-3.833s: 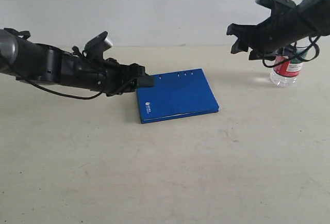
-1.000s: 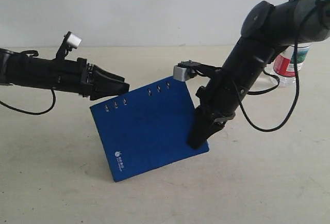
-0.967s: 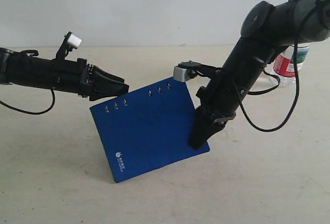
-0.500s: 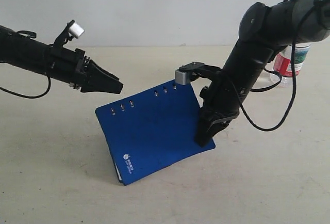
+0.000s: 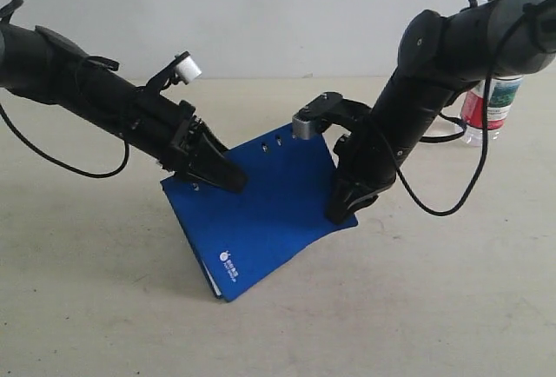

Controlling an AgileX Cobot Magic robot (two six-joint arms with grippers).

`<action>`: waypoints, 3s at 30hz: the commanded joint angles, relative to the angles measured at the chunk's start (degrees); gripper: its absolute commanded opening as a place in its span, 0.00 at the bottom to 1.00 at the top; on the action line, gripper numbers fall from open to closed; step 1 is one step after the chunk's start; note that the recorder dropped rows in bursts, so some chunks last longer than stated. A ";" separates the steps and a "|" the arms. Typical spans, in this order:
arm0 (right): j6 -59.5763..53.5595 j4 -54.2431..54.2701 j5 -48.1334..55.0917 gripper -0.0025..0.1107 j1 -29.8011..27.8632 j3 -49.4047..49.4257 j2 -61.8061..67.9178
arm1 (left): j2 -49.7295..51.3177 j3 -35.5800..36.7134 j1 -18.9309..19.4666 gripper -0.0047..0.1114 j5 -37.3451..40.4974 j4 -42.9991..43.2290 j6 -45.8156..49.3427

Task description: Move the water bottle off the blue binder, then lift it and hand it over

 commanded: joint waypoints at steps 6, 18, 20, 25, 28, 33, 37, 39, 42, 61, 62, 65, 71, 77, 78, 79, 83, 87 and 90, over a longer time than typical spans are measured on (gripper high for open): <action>4.01 -4.30 -10.89 0.13 -0.61 -0.03 -0.08 | -0.25 0.00 -0.97 0.08 0.44 1.71 2.63; 5.28 -8.25 -6.03 0.45 -0.61 -3.33 -5.42 | -9.83 0.00 -0.97 0.08 -11.16 7.47 -8.19; 6.89 -9.98 -4.69 0.45 -0.61 -3.73 -8.45 | -12.24 0.00 -0.97 0.08 -13.20 7.56 -9.64; 17.98 -22.69 -1.64 0.17 -0.61 -3.72 -17.79 | -20.04 0.00 -1.34 0.08 -16.33 10.75 -16.20; 28.78 -29.11 -1.39 0.03 -0.69 -3.72 -23.04 | -25.71 0.17 -2.63 0.08 -15.68 14.24 -20.96; 30.08 -26.79 -4.89 0.02 -0.69 -2.09 -33.65 | -36.90 3.88 -7.27 0.08 -18.42 17.73 -25.46; 30.42 -24.65 -11.94 0.02 -0.69 4.19 -45.00 | -46.27 9.13 -12.29 0.08 -24.60 23.42 -33.92; 31.33 -24.65 -15.34 0.02 -0.69 8.91 -51.26 | -50.41 12.93 -14.14 0.08 -28.45 26.00 -38.96; 32.55 -25.01 -16.94 0.02 -0.69 15.71 -61.75 | -56.41 19.52 -16.27 0.08 -34.35 27.20 -45.94; 39.01 -41.06 -13.92 0.02 -0.69 34.14 -85.25 | -65.91 57.41 -29.24 0.08 -93.30 23.87 -64.46; 39.54 -41.19 -14.81 0.02 -0.69 34.14 -85.25 | -65.11 57.40 -29.24 0.08 -94.35 23.87 -63.96; 42.05 -41.19 -17.31 0.02 -0.69 34.14 -85.25 | -63.32 57.40 -29.24 0.08 -96.96 23.87 -63.20; 46.03 -41.19 -18.44 0.02 -0.69 34.14 -85.25 | -62.74 55.72 -29.24 0.08 -101.02 26.00 -63.04; 47.79 -41.19 -16.74 0.02 -0.69 34.14 -85.25 | -62.74 55.48 -29.24 0.14 -99.62 27.56 -58.87; 47.91 -41.19 -16.09 0.02 -0.69 34.14 -85.25 | -62.74 55.48 -29.24 0.19 -99.32 27.56 -58.65; 47.95 -41.19 -15.18 0.02 -0.69 34.14 -85.25 | -62.74 55.48 -29.24 0.25 -98.68 27.56 -58.65; 47.95 -41.19 -11.89 0.02 -0.69 34.14 -85.25 | -62.74 55.48 -29.24 0.47 -94.46 24.68 -58.65; 47.95 -41.28 -8.46 0.02 -0.69 34.14 -85.25 | -62.01 57.46 -29.24 0.51 -92.03 19.88 -57.96; 47.95 -41.83 -7.90 0.02 -0.69 34.14 -85.25 | -59.64 61.15 -28.70 0.34 -102.84 19.88 -54.58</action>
